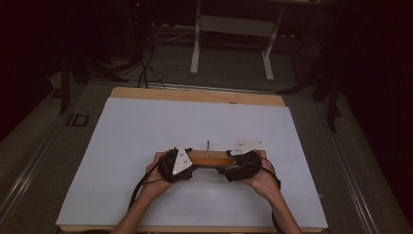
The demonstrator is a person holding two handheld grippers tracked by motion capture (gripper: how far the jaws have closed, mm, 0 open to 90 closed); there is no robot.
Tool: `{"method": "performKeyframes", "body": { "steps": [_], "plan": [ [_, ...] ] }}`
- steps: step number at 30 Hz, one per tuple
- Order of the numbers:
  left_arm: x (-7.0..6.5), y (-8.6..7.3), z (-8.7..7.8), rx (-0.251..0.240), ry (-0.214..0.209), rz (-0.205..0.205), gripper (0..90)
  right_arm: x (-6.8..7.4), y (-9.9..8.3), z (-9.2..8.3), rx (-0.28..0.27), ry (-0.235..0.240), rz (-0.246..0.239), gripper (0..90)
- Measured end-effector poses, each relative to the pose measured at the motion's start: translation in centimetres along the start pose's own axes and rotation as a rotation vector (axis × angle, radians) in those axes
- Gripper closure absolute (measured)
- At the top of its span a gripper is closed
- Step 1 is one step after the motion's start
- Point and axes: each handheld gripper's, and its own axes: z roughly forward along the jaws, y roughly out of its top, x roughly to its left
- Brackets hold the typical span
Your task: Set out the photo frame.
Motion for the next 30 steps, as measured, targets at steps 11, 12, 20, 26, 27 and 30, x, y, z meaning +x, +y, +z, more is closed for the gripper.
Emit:
{"method": "performKeyframes", "body": {
  "steps": [11, 12, 20, 26, 27, 30],
  "plan": [
    [0.1, 0.1, 0.0, 0.005, -0.002, -0.007, 45.1, -0.9, -0.9, 0.8, -0.003, -0.028, -0.006, 26.5],
    [0.1, 0.1, 0.0, 0.007, -0.003, -0.009, 45.1, -1.0, -1.0, 0.8, -0.004, -0.028, -0.006, 26.5],
    [0.3, 0.3, 0.1, 0.002, -0.004, -0.02, 45.4, -1.4, -1.5, 1.3, -0.002, -0.054, -0.025, 26.6],
    [0.4, 0.3, 0.1, -0.001, -0.007, -0.022, 46.5, -1.7, -1.6, 1.6, -0.005, -0.064, -0.039, 26.8],
    [0.4, 0.3, 0.1, -0.001, -0.007, -0.023, 46.5, -1.7, -1.6, 1.7, 0.0, -0.072, -0.044, 26.8],
    [0.4, 0.4, 0.1, -0.003, -0.009, -0.03, 46.5, -1.9, -1.8, 1.9, 0.015, -0.093, -0.05, 26.9]
  ]
}}
